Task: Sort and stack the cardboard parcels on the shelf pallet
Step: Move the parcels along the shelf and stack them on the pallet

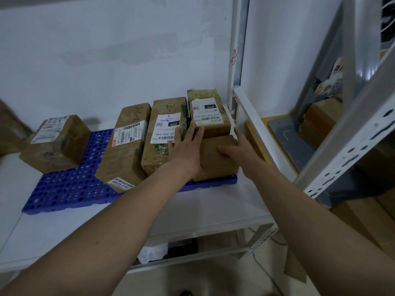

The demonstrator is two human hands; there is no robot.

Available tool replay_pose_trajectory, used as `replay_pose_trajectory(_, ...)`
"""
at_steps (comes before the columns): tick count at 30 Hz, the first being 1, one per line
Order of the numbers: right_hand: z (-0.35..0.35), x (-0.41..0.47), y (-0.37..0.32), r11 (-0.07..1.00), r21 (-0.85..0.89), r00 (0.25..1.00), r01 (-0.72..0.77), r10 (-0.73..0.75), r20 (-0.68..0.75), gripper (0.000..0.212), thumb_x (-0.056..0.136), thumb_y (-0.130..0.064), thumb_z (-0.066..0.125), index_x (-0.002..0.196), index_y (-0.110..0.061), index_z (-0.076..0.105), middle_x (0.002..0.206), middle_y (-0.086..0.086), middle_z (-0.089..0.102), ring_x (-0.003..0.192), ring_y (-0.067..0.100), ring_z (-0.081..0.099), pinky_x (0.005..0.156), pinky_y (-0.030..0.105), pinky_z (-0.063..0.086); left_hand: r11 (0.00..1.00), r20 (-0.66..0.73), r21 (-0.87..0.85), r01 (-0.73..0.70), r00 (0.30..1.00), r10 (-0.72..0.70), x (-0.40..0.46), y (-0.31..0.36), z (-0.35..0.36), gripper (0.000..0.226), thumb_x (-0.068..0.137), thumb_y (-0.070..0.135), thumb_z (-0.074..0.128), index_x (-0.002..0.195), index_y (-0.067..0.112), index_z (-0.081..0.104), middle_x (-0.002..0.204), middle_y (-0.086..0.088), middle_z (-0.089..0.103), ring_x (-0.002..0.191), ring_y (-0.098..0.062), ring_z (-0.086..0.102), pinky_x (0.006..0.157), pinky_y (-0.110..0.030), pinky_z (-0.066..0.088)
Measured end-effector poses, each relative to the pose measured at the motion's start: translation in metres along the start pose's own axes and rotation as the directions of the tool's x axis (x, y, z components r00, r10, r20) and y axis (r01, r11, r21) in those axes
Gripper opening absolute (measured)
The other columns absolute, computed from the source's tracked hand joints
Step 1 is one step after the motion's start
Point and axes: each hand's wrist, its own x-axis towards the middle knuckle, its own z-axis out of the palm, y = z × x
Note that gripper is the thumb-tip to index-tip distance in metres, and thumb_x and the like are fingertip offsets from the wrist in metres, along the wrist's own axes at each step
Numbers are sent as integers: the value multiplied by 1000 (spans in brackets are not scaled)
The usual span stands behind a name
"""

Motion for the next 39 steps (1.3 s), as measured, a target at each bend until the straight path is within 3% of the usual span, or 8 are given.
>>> replay_pose_trajectory(7, 0, 8, -11, 1000, -8, 997, 22, -21, 81, 72, 83, -7, 67, 143, -27, 32, 106, -9, 47, 98, 13, 48, 63, 22, 40, 999, -23, -29, 17, 1000, -18, 8, -2, -3, 121, 69, 24, 84, 152, 28, -3, 160, 7, -14, 146, -33, -7, 115, -59, 14)
replay_pose_trajectory(14, 4, 3, -11, 999, -50, 998, 10, -7, 58, 74, 84, -10, 67, 145, -27, 29, 123, -2, 48, 115, 21, 48, 82, 32, 42, 1000, -24, 13, 27, 999, -26, 4, 1, -4, 119, 73, 14, 81, 152, 28, -8, 160, 5, -17, 146, -32, -10, 115, -59, 10)
replay_pose_trajectory(17, 3, -3, -22, 976, -214, 999, 42, -43, -4, 79, 85, -15, 68, 149, -19, 22, 139, 5, 45, 125, 25, 45, 89, 33, 44, 998, -21, 64, 23, 1000, -22, -3, -1, -13, 118, 73, 32, 80, 152, 26, -8, 160, -3, -13, 146, -32, -10, 116, -56, 3)
replay_pose_trajectory(20, 7, -15, -41, 765, -601, 926, 231, -363, -106, 73, 83, -23, 70, 144, -15, 30, 143, 10, 43, 131, 27, 40, 104, 41, 40, 999, -106, 36, 2, 994, 2, -16, -14, -31, 107, 74, 48, 76, 153, 22, 8, 160, -11, 7, 146, -32, 5, 117, -48, 10)
replay_pose_trajectory(22, 21, -26, -55, 623, -711, 881, 328, -473, -9, 71, 82, -25, 70, 143, -16, 34, 144, 10, 40, 133, 29, 35, 108, 44, 32, 1000, -205, -14, 11, 979, -13, -28, -27, -42, 91, 79, 48, 71, 150, 18, 21, 155, -10, 23, 143, -29, 19, 114, -42, 21)
replay_pose_trajectory(27, 80, -51, -74, 398, -760, 837, 514, -427, 343, 65, 81, -31, 69, 138, -16, 42, 142, 11, 40, 132, 32, 32, 106, 45, 31, 987, -235, -22, 158, 959, -159, -65, -70, -54, 62, 86, 44, 63, 138, 19, 42, 140, -9, 42, 131, -28, 35, 105, -39, 32)
replay_pose_trajectory(30, 120, -66, -77, 352, -726, 795, 590, -409, 448, 60, 83, -23, 64, 139, -16, 42, 144, 10, 39, 134, 32, 30, 108, 48, 31, 969, -234, 32, 246, 944, -232, -94, -100, -52, 59, 87, 44, 59, 137, 17, 43, 136, -9, 45, 126, -30, 38, 103, -38, 35)
replay_pose_trajectory(39, 238, -109, -94, 43, -671, 652, 740, -292, 700, 59, 85, -34, 63, 137, -15, 41, 140, 8, 40, 133, 30, 33, 108, 40, 28, 875, -201, 11, 484, 858, -472, -190, -207, -60, 45, 84, 39, 61, 123, 18, 55, 130, -8, 51, 121, -29, 45, 99, -37, 40)
